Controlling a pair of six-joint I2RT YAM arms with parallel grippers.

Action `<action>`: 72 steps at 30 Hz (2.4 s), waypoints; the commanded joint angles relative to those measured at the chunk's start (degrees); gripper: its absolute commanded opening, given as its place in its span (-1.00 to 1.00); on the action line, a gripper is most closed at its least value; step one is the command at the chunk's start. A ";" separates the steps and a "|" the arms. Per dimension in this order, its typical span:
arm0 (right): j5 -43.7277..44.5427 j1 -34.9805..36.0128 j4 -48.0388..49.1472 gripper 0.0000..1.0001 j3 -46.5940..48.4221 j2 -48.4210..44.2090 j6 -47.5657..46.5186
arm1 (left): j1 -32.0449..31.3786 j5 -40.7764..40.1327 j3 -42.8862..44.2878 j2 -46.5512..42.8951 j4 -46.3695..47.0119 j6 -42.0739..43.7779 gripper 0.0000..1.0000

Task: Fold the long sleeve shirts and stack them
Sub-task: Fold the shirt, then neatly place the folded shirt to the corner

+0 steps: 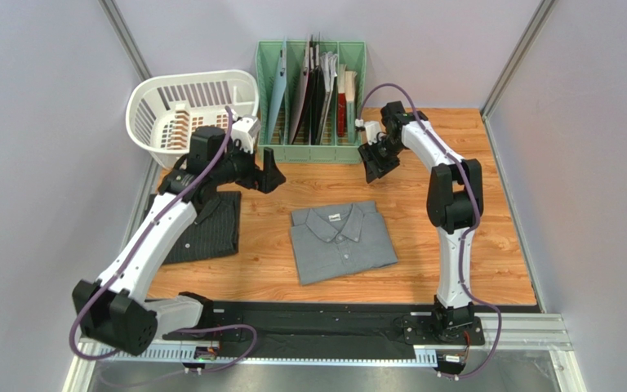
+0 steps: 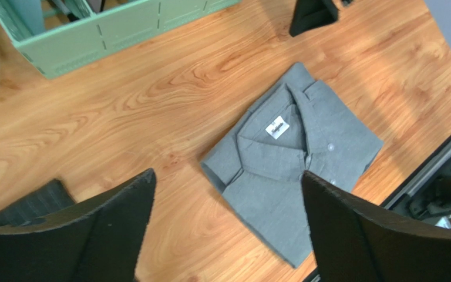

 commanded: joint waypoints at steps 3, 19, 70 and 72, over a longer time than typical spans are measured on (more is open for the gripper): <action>-10.93 0.93 4.20 0.02 -15.76 -21.54 -5.02 | 2.79 7.64 -7.21 2.80 0.05 -11.92 0.79; 0.89 38.27 44.46 -0.06 -65.71 -56.64 -11.61 | 2.97 6.78 -25.35 2.96 2.88 -28.11 0.91; 13.31 52.79 57.57 -1.00 -60.98 -46.00 -16.45 | -4.06 16.96 -28.43 22.82 35.04 -49.21 0.59; 14.09 52.70 57.74 -1.00 -60.19 -45.74 -15.75 | -4.15 16.79 -27.82 23.53 34.00 -49.30 0.54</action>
